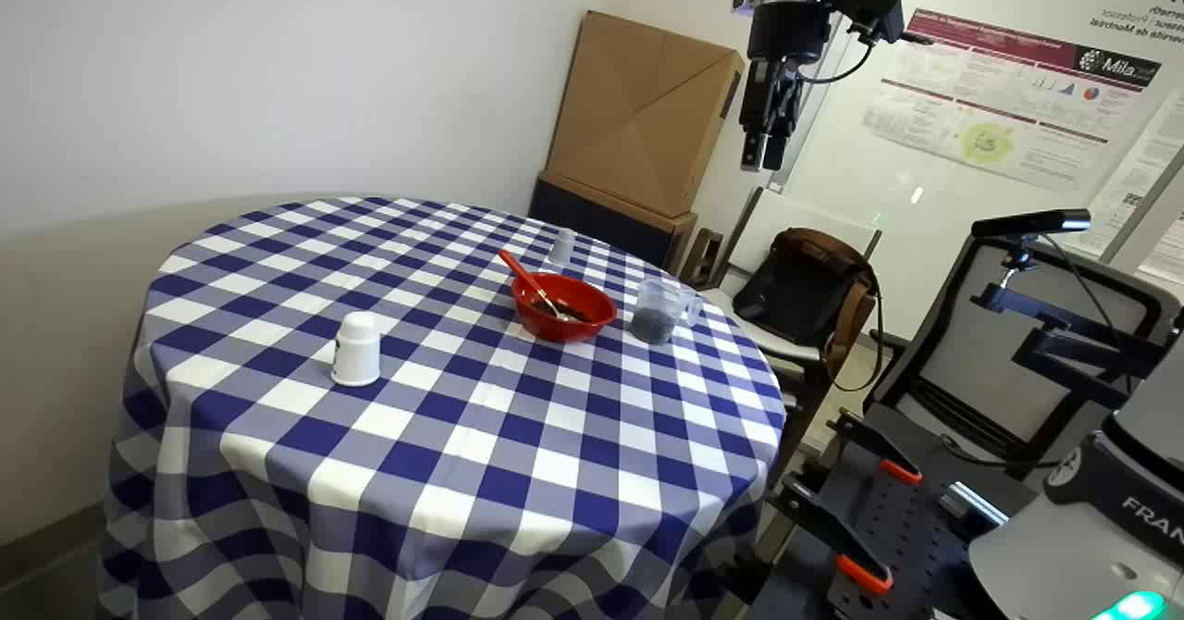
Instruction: Pour some contents of the jug into the red bowl
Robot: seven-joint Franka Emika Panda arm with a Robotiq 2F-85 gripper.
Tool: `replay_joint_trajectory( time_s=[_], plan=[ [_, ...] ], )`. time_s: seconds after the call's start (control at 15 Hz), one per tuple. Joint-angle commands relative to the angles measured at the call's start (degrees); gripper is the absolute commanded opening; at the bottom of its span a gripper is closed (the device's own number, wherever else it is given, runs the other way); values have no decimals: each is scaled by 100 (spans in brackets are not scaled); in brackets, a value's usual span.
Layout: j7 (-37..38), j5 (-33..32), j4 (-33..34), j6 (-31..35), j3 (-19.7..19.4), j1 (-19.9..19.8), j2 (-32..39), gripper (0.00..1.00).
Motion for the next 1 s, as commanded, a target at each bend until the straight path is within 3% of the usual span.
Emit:
replay_joint_trajectory(
  time_s=[0.0, 0.6, 0.93],
  plan=[
    [3, -2, 8, -9, -14, 16, 1, 100],
    [-1693, -1173, 896, 158, -290, -165, 1096, 100],
    [-2780, -1290, 1797, 140, -471, -397, 2154, 100]
  ],
)
